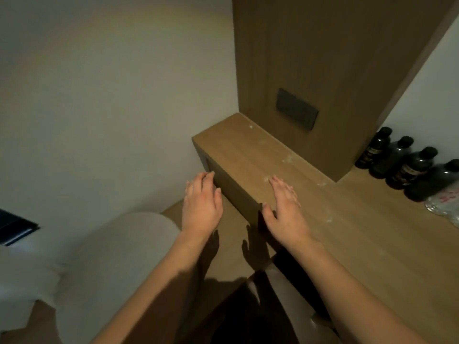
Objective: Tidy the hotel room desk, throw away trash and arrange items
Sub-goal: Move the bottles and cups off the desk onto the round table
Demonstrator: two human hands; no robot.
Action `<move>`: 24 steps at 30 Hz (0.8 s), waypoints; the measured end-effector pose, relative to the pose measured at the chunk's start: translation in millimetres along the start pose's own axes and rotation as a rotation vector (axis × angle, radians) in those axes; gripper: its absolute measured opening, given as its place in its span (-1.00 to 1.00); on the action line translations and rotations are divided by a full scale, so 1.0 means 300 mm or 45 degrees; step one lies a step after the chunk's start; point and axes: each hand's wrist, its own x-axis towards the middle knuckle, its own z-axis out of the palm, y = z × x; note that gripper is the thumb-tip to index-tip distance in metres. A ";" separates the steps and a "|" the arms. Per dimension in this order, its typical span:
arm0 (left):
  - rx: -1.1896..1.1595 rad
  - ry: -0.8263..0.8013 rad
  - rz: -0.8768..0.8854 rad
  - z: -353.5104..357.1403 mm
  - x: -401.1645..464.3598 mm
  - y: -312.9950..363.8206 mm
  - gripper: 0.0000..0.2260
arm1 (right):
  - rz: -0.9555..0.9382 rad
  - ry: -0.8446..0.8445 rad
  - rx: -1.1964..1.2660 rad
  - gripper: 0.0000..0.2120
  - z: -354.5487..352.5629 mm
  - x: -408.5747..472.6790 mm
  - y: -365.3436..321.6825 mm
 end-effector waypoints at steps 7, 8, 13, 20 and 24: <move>-0.025 -0.177 0.317 0.101 0.253 0.168 -0.58 | 0.263 0.216 0.016 -0.39 -0.100 0.115 0.089; -0.029 -0.189 0.343 0.113 0.288 0.190 -0.57 | 0.301 0.243 0.019 -0.39 -0.113 0.120 0.101; -0.103 -0.326 0.541 0.207 0.387 0.329 -0.57 | 0.487 0.420 0.005 -0.40 -0.179 0.100 0.179; -0.225 -0.549 0.780 0.369 0.324 0.574 -0.58 | 0.727 0.585 -0.009 -0.40 -0.277 -0.020 0.343; -0.257 -0.628 0.875 0.432 0.304 0.716 -0.57 | 0.804 0.630 0.017 -0.39 -0.341 -0.046 0.443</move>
